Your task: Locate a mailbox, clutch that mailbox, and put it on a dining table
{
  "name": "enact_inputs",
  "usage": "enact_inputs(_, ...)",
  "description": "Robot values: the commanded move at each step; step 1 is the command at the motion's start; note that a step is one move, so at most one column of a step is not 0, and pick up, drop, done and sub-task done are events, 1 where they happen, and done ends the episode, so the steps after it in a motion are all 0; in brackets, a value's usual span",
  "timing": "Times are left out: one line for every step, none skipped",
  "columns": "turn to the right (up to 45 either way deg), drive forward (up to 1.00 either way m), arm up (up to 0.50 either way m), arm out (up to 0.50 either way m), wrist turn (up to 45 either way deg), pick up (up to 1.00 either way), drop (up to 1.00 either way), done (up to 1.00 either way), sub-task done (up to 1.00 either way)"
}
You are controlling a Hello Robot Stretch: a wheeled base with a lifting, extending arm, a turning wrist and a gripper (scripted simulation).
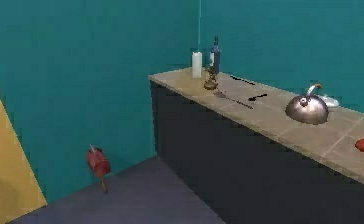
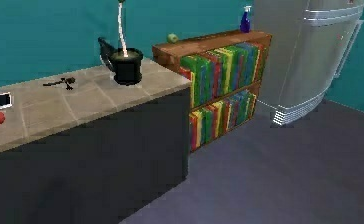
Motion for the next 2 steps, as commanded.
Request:
enact_inputs(-36.0, 0.00, 0.00, 0.00, 0.0, 0.00, 0.00, 0.00, 0.00)
enact_inputs(0.0, 0.80, 0.00, 0.00, 0.0, 0.00, 0.00, 0.00, 0.00)
